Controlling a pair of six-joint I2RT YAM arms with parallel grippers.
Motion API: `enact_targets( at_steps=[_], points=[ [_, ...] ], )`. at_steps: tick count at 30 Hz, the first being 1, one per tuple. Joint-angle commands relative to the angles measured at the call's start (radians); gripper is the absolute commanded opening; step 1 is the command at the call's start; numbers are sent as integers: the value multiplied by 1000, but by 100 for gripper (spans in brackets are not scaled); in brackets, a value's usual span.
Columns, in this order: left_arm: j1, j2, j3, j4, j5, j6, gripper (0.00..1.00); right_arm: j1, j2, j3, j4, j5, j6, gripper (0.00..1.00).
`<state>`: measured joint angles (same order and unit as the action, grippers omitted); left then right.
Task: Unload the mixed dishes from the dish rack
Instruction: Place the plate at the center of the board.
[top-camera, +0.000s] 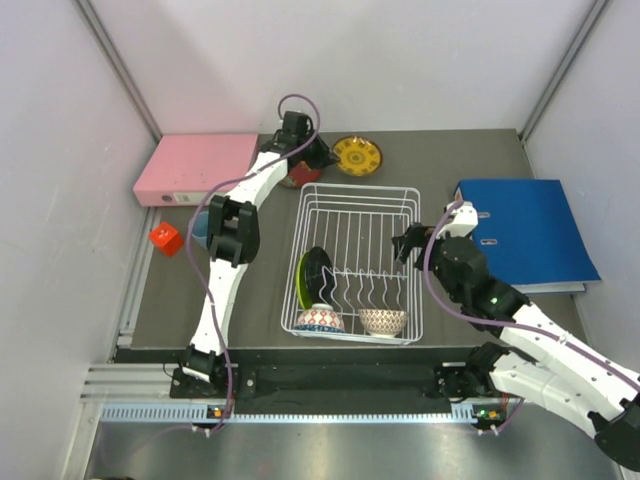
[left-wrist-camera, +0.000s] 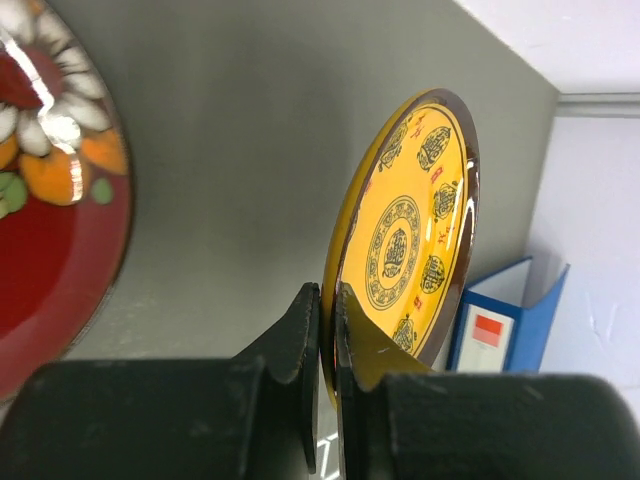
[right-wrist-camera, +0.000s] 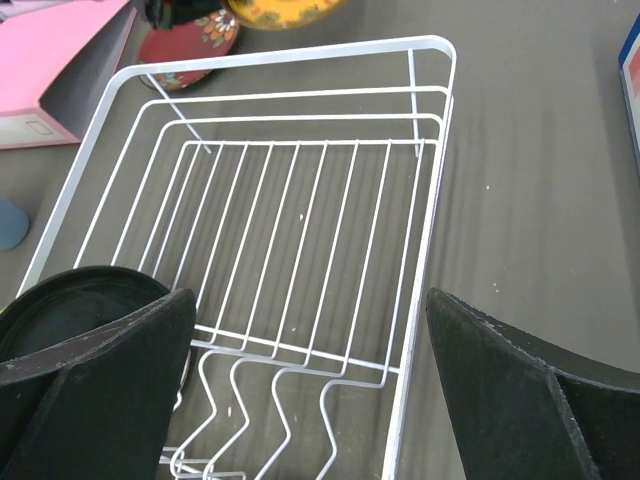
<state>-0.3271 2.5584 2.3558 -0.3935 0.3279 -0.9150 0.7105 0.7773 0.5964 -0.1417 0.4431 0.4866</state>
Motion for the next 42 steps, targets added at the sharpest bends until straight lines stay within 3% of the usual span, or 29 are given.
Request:
enact_targets(
  at_steps=[1,13,17,18,21,28,35,39,42],
  points=[
    [7,28,13,-19,-18,-22,0,-11,-33,10,30,-1,0,97],
    [10,62,13,-41,-4,-56,2,-16,-70,-1,4,12,-3,98],
    [14,46,-7,5,35,-77,36,-17,-67,-1,7,11,-2,98],
    [16,40,-21,16,43,-85,54,-17,-67,-1,7,11,-2,98],
    [17,20,-23,25,45,-94,78,-17,-61,-3,11,6,3,98],
    [20,-56,-23,-7,59,-124,99,-17,-67,-14,14,0,15,98],
    [20,-217,-24,-111,-47,-45,99,-17,-73,-12,17,-10,26,98],
    [7,-409,-56,-122,-121,-2,99,-17,-81,-7,16,-20,27,98],
    [-44,-566,-127,-163,-258,88,99,-17,-87,-3,8,-18,26,98]
  ],
)
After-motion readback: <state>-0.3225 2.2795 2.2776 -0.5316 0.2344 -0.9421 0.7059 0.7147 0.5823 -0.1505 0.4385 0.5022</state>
